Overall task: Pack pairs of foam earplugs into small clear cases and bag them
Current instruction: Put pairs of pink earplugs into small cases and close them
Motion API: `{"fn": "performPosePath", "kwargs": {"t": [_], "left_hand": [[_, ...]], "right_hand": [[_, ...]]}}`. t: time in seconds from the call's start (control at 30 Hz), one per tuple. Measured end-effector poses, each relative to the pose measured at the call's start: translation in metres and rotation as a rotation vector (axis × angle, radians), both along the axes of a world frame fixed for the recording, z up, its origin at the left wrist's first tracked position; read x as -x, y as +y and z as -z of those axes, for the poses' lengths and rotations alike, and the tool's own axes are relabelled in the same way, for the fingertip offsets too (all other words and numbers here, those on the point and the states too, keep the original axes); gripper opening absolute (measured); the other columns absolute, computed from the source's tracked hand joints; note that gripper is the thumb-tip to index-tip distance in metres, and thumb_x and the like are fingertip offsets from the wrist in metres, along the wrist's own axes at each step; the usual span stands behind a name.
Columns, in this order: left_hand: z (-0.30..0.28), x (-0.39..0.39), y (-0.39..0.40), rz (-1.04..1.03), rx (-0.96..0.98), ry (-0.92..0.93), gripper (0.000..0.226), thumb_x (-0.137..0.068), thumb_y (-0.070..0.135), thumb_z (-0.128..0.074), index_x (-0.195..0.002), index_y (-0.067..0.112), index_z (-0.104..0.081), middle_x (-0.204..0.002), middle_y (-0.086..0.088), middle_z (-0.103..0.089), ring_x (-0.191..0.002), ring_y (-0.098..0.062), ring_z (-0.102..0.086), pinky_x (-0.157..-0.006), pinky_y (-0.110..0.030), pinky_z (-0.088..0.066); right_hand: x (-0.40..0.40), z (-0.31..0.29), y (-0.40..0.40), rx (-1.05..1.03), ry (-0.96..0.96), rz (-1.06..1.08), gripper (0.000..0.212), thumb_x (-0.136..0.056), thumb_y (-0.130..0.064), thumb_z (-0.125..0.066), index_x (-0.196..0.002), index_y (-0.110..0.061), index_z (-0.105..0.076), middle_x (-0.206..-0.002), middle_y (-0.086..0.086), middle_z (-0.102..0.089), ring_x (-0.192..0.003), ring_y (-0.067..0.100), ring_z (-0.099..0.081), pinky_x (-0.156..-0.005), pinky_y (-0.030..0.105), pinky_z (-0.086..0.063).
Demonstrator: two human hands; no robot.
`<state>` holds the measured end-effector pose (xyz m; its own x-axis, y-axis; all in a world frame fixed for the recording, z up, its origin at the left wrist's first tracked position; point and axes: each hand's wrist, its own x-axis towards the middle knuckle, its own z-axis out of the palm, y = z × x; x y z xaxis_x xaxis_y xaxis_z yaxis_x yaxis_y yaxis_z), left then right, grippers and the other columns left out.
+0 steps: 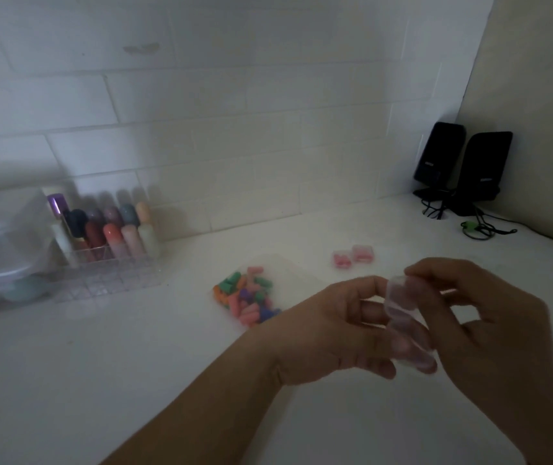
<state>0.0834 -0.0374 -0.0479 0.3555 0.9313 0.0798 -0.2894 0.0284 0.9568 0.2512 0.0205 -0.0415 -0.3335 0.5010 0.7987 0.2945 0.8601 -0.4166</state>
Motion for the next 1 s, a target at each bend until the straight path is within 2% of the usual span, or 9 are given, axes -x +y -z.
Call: {"fn": "performPosePath", "kwargs": {"t": [0.13,0.23,0.3,0.37,0.5,0.57,0.67,0.83,1.0], "left_hand": [[0.002,0.002,-0.001,0.119,-0.029,0.082,0.031,-0.090,-0.007,-0.047,-0.117,0.008,-0.052,-0.102,-0.006,-0.062,-0.097,-0.019,-0.062,-0.078,-0.026,-0.051],[-0.005,0.012,-0.005,0.113,-0.007,0.014,0.030,-0.092,0.002,-0.049,-0.122,0.006,-0.051,-0.103,-0.010,-0.058,-0.095,-0.023,-0.062,-0.081,-0.030,-0.055],[-0.012,0.027,-0.007,0.022,-0.006,-0.075,0.036,-0.089,0.010,-0.057,-0.125,0.005,-0.053,-0.103,-0.012,-0.060,-0.092,-0.024,-0.064,-0.080,-0.032,-0.057],[-0.020,0.048,-0.008,-0.099,-0.037,-0.210,0.043,-0.088,0.017,-0.059,-0.128,0.006,-0.050,-0.100,-0.010,-0.063,-0.087,-0.022,-0.067,-0.075,-0.032,-0.057],[-0.033,0.097,-0.010,-0.549,0.013,-0.518,0.029,-0.087,0.020,-0.054,-0.112,0.006,-0.054,-0.085,-0.012,-0.059,-0.072,-0.022,-0.062,-0.063,-0.031,-0.057],[-0.031,0.117,-0.012,-0.727,0.042,-0.499,0.021,-0.086,0.021,-0.056,-0.102,0.007,-0.057,-0.079,-0.012,-0.059,-0.067,-0.022,-0.059,-0.061,-0.030,-0.056],[-0.015,0.133,-0.011,-0.878,0.089,-0.405,0.016,-0.095,0.024,-0.052,-0.099,0.008,-0.056,-0.073,-0.009,-0.058,-0.061,-0.020,-0.058,-0.058,-0.029,-0.054],[0.006,0.144,0.000,-1.114,0.015,-0.135,0.018,-0.097,0.027,-0.052,-0.093,0.011,-0.060,-0.069,-0.004,-0.057,-0.057,-0.017,-0.058,-0.058,-0.029,-0.050],[0.015,0.147,0.005,-1.132,0.075,-0.181,0.006,-0.092,0.017,-0.059,-0.090,0.012,-0.059,-0.073,-0.006,-0.055,-0.059,-0.020,-0.058,-0.058,-0.031,-0.052]], "right_hand": [[-0.001,-0.001,-0.001,0.019,-0.005,-0.064,0.013,-0.088,-0.032,-0.055,-0.091,-0.025,-0.065,-0.083,-0.021,-0.063,-0.079,0.000,-0.062,-0.061,0.006,-0.045],[0.002,0.000,-0.003,0.057,-0.004,-0.117,0.021,-0.089,-0.035,-0.053,-0.108,-0.030,-0.061,-0.099,-0.026,-0.062,-0.089,-0.002,-0.062,-0.068,0.004,-0.044],[0.006,0.002,-0.004,0.150,0.027,-0.146,0.038,-0.088,-0.041,-0.052,-0.125,-0.033,-0.051,-0.115,-0.027,-0.057,-0.099,0.003,-0.061,-0.065,0.012,-0.050],[0.008,0.004,-0.002,0.176,0.009,-0.093,0.043,-0.086,-0.049,-0.051,-0.127,-0.035,-0.048,-0.120,-0.029,-0.051,-0.101,0.004,-0.059,-0.058,0.018,-0.052],[0.009,0.014,0.006,0.031,-0.216,0.035,0.029,-0.084,-0.051,-0.051,-0.095,-0.029,-0.066,-0.124,-0.013,-0.052,-0.103,0.012,-0.056,-0.067,0.033,-0.054],[0.013,0.022,0.006,-0.012,-0.343,0.022,0.029,-0.085,-0.052,-0.050,-0.087,-0.030,-0.069,-0.134,-0.006,-0.050,-0.119,0.019,-0.049,-0.085,0.036,-0.050],[0.021,0.034,0.004,-0.057,-0.519,-0.076,0.029,-0.088,-0.052,-0.046,-0.096,-0.038,-0.071,-0.151,-0.003,-0.036,-0.140,0.023,-0.030,-0.106,0.042,-0.037],[0.038,0.053,0.003,-0.145,-0.722,-0.050,0.040,-0.095,-0.057,-0.029,-0.116,-0.046,-0.061,-0.161,0.002,-0.015,-0.147,0.031,-0.013,-0.105,0.053,-0.039],[0.071,0.054,0.001,-0.044,-0.796,-0.073,0.047,-0.093,-0.062,-0.019,-0.131,-0.051,-0.044,-0.162,-0.001,0.002,-0.148,0.032,0.001,-0.113,0.054,-0.026]]}}
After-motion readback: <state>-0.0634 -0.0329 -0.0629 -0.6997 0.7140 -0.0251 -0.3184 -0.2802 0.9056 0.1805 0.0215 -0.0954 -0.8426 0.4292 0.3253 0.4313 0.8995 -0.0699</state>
